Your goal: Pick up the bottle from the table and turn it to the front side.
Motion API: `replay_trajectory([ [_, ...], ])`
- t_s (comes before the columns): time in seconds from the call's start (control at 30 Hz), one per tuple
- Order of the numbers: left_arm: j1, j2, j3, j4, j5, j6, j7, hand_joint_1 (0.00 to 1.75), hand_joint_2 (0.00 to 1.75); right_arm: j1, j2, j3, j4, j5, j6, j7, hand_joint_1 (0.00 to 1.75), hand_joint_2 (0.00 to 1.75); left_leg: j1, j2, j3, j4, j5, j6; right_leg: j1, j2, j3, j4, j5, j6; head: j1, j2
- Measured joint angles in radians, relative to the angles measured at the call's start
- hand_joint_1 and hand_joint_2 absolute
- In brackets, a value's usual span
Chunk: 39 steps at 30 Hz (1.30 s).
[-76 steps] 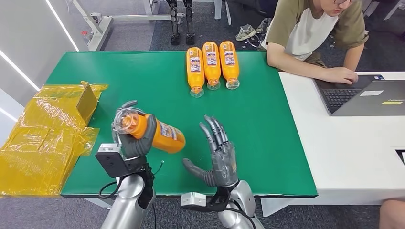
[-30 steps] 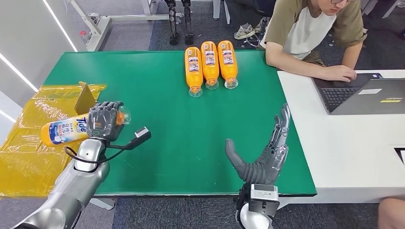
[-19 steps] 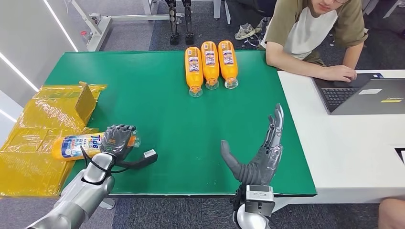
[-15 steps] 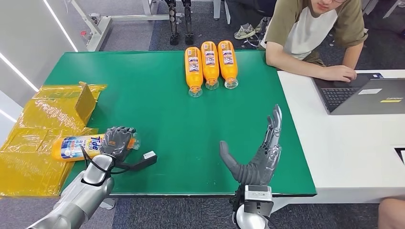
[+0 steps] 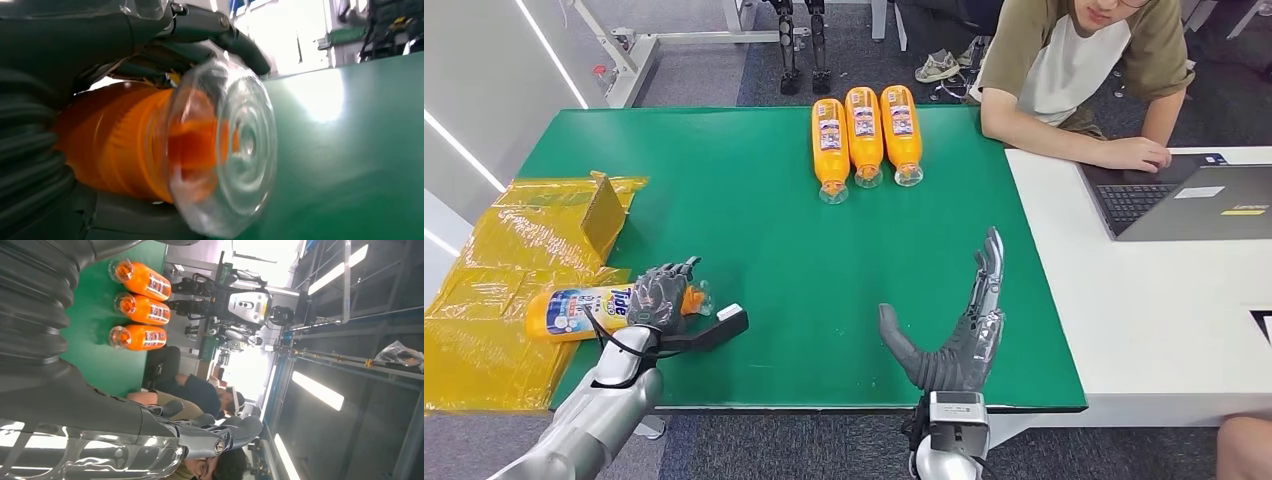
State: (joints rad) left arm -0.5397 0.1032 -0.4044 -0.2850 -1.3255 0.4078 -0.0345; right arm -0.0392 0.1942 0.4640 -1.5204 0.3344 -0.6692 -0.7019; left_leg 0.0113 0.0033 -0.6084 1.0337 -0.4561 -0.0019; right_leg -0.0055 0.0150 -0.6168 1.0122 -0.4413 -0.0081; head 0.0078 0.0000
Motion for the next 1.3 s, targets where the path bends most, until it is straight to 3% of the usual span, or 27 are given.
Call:
replay_trajectory([
  [0.17, -0.060, -0.006, 0.132, 0.000, 0.147, -0.395, -0.177, 0.00, 1.75, -0.007, -0.005, 0.010, 0.017, -0.042, 0.000, 0.000, 0.00, 1.75, -0.002, -0.004, 0.012, -0.004, -0.002, -0.001, -0.002, -0.006, 0.013, 0.000, -0.004, -0.001, 0.000, 0.000],
  [0.37, -0.077, 0.008, 0.240, 0.000, 0.237, -0.571, -0.286, 0.00, 1.75, -0.015, -0.005, 0.014, 0.037, -0.049, 0.000, 0.000, 0.00, 1.75, -0.002, -0.008, 0.020, -0.006, -0.001, -0.003, -0.002, -0.009, 0.020, 0.000, -0.007, -0.003, 0.000, 0.000],
  [0.63, -0.081, 0.040, 0.345, -0.002, 0.348, -0.653, -0.431, 0.00, 1.75, -0.016, -0.005, 0.014, 0.049, -0.045, 0.000, 0.000, 0.00, 1.75, 0.000, -0.005, 0.019, -0.006, 0.001, -0.006, -0.001, -0.006, 0.016, 0.002, -0.004, -0.007, 0.000, 0.000],
  [0.87, -0.093, 0.054, 0.389, -0.060, 0.438, -0.612, -0.635, 0.00, 1.75, -0.015, -0.005, 0.014, 0.049, -0.041, 0.000, 0.000, 0.00, 1.75, 0.000, -0.005, 0.014, -0.006, 0.003, -0.009, -0.001, -0.006, 0.010, 0.002, -0.004, -0.007, 0.000, 0.000],
  [1.0, -0.108, 0.051, 0.392, -0.111, 0.492, -0.613, -0.666, 0.00, 1.75, -0.014, -0.005, 0.014, 0.049, -0.041, 0.000, 0.000, 0.00, 1.75, 0.000, -0.005, 0.013, -0.006, 0.002, -0.008, -0.001, -0.005, 0.009, 0.002, -0.004, -0.007, 0.000, 0.000],
  [1.1, -0.094, 0.051, 0.373, -0.197, 0.680, -0.609, -0.667, 0.00, 1.75, -0.013, -0.005, 0.014, 0.049, -0.041, 0.000, 0.000, 0.00, 1.75, 0.000, -0.005, 0.011, -0.006, 0.002, -0.008, -0.001, -0.005, 0.007, 0.002, -0.004, -0.007, 0.000, 0.000],
  [1.2, -0.078, 0.051, 0.305, -0.345, 0.985, -0.584, -0.669, 0.00, 1.75, -0.012, -0.005, 0.014, 0.049, -0.042, 0.000, 0.000, 0.00, 1.75, 0.000, -0.007, 0.009, -0.006, 0.003, -0.008, -0.001, -0.007, 0.006, 0.002, -0.004, -0.007, 0.000, 0.000],
  [1.3, -0.062, 0.040, 0.233, -0.490, 1.153, -0.559, -0.669, 0.00, 1.75, -0.012, -0.005, 0.014, 0.049, -0.040, 0.000, 0.000, 0.00, 1.75, 0.000, -0.008, 0.008, -0.006, 0.002, -0.008, -0.001, -0.008, 0.006, 0.002, -0.004, -0.007, 0.000, 0.000],
])
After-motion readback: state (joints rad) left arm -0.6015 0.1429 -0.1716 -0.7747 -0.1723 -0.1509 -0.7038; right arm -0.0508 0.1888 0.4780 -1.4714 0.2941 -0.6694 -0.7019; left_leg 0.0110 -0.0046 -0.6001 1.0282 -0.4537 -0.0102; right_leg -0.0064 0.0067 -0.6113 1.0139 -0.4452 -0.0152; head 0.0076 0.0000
